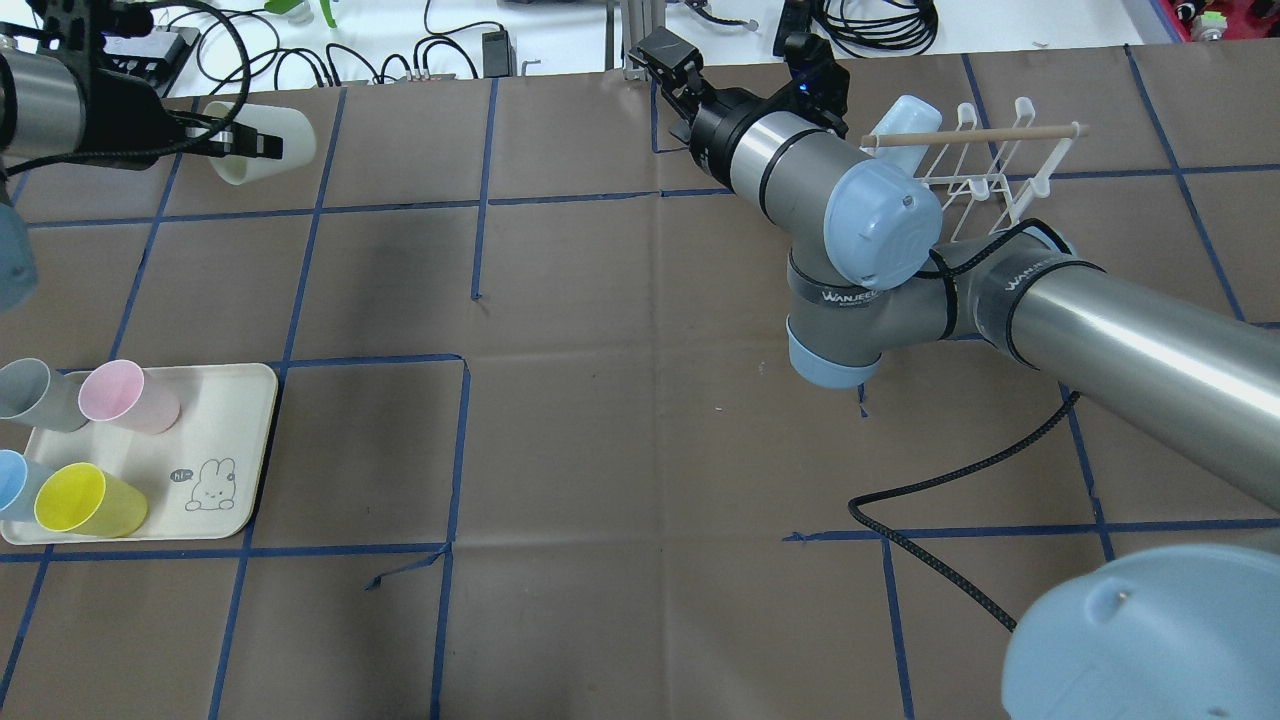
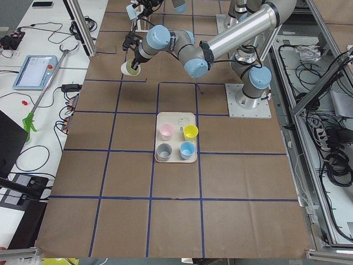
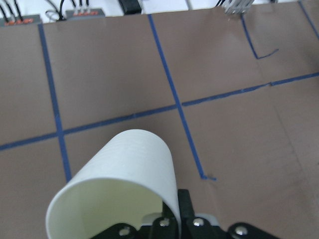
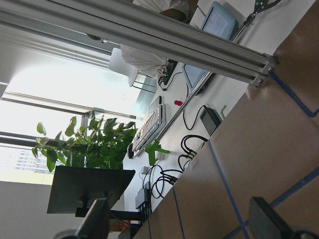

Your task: Transfer IKEA cup to right arm and place on rack

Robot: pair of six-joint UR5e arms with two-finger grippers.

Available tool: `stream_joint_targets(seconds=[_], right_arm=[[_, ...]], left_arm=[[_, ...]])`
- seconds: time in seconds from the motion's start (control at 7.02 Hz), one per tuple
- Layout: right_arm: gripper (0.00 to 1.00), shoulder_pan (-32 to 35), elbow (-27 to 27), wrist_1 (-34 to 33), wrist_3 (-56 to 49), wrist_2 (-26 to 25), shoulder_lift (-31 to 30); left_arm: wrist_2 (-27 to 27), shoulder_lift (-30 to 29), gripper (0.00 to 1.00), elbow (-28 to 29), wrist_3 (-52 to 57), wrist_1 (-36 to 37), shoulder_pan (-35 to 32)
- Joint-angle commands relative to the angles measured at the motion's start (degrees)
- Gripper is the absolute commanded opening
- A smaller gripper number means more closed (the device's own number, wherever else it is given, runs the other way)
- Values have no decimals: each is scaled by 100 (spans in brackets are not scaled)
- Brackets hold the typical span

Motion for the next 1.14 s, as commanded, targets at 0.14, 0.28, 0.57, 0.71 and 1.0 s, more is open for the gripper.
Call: stream_joint_targets(seconds=[0.14,0.28,0.57,0.71,1.0], right_arm=[[100,13,108,-68,308,26,-9],[100,30,117,-77,657,79,-36],[100,30,126,-78,696,79,-27],[100,21,126,-86,705,88,-18],[100,13,126,-244,1018,88,34]], left_arm=[[-1326,-271,0,-794,-13,2491,-586],[-1356,-621,0,-802,-39,3332,-929],[-1348,-1098,0,-829,-424,4558,-1467],[-1330,-1082,0,-872,-879,4789,-1617],[-1216,-1030,0,-1240,-2124,5788,-1829]])
